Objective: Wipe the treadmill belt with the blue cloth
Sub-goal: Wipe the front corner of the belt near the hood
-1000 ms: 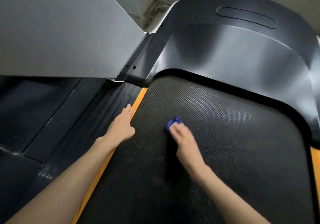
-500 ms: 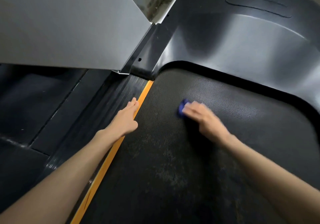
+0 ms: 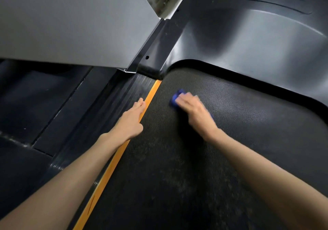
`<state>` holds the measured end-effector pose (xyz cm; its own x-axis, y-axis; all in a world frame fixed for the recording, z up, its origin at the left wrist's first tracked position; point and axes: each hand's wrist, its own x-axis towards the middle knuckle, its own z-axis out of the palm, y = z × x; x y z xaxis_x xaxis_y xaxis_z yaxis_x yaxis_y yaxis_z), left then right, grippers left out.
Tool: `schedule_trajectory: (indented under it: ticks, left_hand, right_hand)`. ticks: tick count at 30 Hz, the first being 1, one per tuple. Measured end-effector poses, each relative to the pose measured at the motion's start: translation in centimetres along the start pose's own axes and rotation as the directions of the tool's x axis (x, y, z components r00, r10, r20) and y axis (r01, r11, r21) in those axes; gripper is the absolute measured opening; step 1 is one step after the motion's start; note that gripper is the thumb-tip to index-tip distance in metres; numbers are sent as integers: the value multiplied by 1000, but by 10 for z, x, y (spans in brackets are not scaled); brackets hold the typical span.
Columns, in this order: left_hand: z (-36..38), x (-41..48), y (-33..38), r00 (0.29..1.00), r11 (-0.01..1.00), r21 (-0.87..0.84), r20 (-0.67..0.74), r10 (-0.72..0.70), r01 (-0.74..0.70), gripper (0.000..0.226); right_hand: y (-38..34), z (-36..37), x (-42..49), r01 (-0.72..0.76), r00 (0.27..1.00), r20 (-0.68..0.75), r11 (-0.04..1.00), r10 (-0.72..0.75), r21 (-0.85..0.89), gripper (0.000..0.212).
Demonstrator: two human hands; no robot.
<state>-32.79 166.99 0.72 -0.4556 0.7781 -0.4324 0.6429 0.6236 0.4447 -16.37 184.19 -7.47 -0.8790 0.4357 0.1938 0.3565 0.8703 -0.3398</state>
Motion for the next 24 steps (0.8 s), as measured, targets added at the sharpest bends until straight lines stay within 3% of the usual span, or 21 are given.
schedule_trajectory:
  ticks: [1, 3, 4, 5, 6, 8, 10, 12, 14, 16, 18, 20, 22, 24]
  left_hand:
    - [0, 0, 1, 1000, 1000, 4, 1, 4, -4, 83]
    - [0, -1, 3, 1000, 999, 31, -11, 7, -7, 84]
    - [2, -2, 4, 1000, 999, 44, -22, 11, -10, 85]
    - [4, -2, 4, 999, 998, 56, -31, 17, -15, 86]
    - [6, -2, 3, 999, 998, 65, -39, 22, -19, 86]
    - [7, -2, 1, 999, 998, 62, -42, 19, -16, 86]
    - [5, -2, 0, 1000, 999, 39, -27, 16, -15, 86]
    - [3, -2, 1, 1000, 999, 49, -22, 17, -16, 84]
    - [2, -2, 3, 999, 997, 76, -33, 13, -10, 83]
    - [2, -3, 5, 999, 997, 81, -40, 6, -3, 84]
    - [3, -3, 7, 999, 997, 71, -37, 2, 1, 85]
    - [1, -2, 7, 1000, 998, 65, -27, -2, 4, 85]
    - [0, -2, 7, 1000, 998, 59, -14, -5, 6, 85]
    - [1, -3, 7, 1000, 998, 59, -15, -9, 10, 86]
  right_hand:
    - [11, -4, 16, -207, 976, -59, 978, 207, 13, 56]
    - [15, -3, 40, -546, 828, -87, 831, 555, 108, 61]
    - [5, 0, 48, -612, 768, -89, 768, 634, 190, 61]
    - [-12, 3, 49, -597, 762, -94, 752, 640, 279, 58]
    - [-31, 10, 42, -502, 825, -94, 799, 557, 332, 54]
    - [-71, 26, 5, -160, 983, -40, 935, 181, 315, 48]
    - [-91, 32, -30, 160, 976, 105, 952, -192, 260, 49]
    - [-71, 24, -27, 322, 916, 179, 925, -359, 202, 52]
    - [-44, 9, 3, 214, 962, 140, 965, -236, 153, 49]
    - [-12, -11, 42, -53, 999, 11, 988, 52, 147, 51]
    - [22, -24, 71, -316, 947, -21, 943, 320, 103, 58]
    - [41, -20, 89, -534, 845, -25, 845, 535, 37, 62]
    - [23, -6, 96, -602, 792, -88, 797, 604, 50, 58]
    - [-12, 15, 84, -467, 867, -132, 875, 481, 129, 55]
